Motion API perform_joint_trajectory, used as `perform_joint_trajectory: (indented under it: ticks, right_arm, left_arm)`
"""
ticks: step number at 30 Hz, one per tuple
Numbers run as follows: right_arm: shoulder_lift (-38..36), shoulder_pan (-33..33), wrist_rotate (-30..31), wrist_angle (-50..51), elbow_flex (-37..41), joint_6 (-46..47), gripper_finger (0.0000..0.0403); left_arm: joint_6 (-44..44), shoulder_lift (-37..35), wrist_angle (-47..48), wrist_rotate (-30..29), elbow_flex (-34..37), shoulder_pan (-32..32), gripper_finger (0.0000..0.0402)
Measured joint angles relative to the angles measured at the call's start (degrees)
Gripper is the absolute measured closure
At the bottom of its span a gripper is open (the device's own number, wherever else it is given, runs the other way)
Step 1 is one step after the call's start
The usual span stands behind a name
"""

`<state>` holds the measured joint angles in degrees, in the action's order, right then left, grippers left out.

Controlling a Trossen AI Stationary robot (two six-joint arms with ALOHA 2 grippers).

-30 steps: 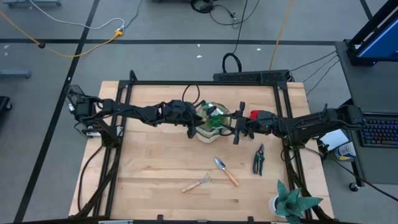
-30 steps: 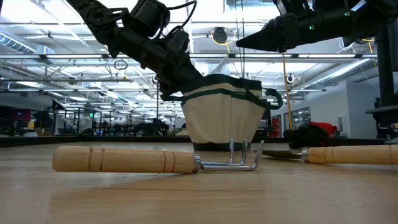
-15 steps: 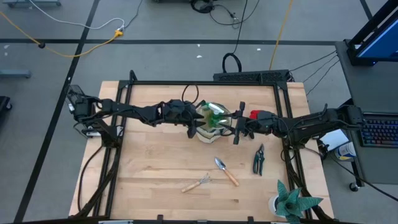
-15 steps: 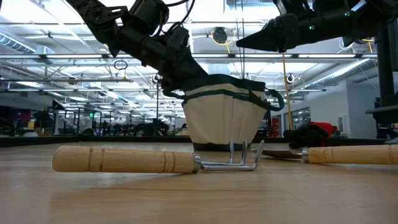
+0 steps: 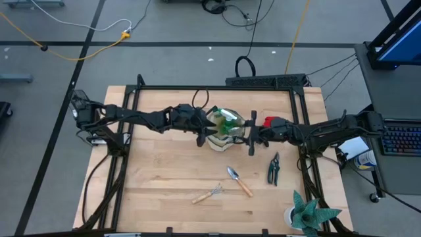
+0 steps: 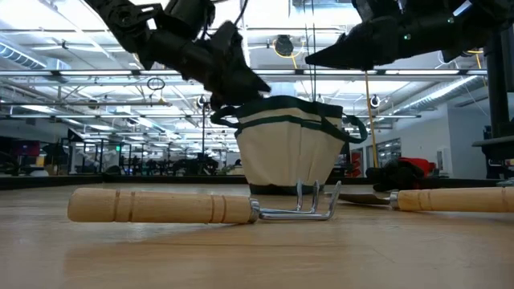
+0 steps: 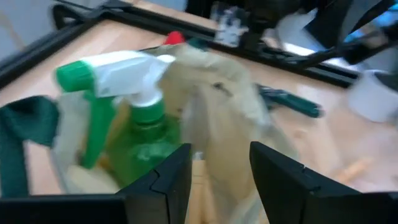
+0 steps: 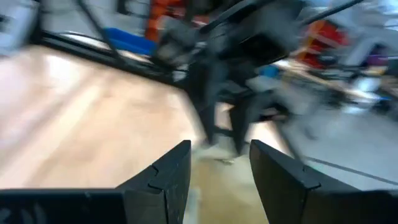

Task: Pick & Place Garden tools in Gardening bag
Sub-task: Put the brown trowel into the brown gardening bag

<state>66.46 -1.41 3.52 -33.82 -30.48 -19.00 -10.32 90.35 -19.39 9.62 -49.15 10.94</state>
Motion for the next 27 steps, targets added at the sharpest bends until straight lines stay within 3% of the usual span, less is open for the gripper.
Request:
perform_joint_trajectory:
  ticks: [4, 8, 19, 23, 27]
  right_arm:
    - [0.0, 0.0, -8.6, 0.2, 0.0, 5.8, 0.0248]
    - [0.0, 0.2, -12.5, 0.3, 0.0, 15.9, 0.0248]
    - [0.8, 8.6, -11.7, 1.1, -1.1, 24.1, 0.0248]
    - [4.4, 11.5, -11.1, 3.3, -3.8, 26.7, 0.0248]
    - [10.1, 13.4, -11.1, 8.9, -5.3, 35.9, 0.0248]
  left_arm:
    - [-0.7, -3.3, 1.2, 5.3, 0.0, -0.1, 0.0234]
    - [-0.6, -7.1, 2.9, 7.0, 0.0, -0.6, 0.0234]
    - [0.1, -11.8, 4.8, 6.8, 0.0, 0.1, 0.0234]
    - [0.0, -11.8, 4.8, 6.8, 0.0, 1.0, 0.0234]
    - [-0.1, -11.8, 5.6, 6.8, 0.0, 1.7, 0.0234]
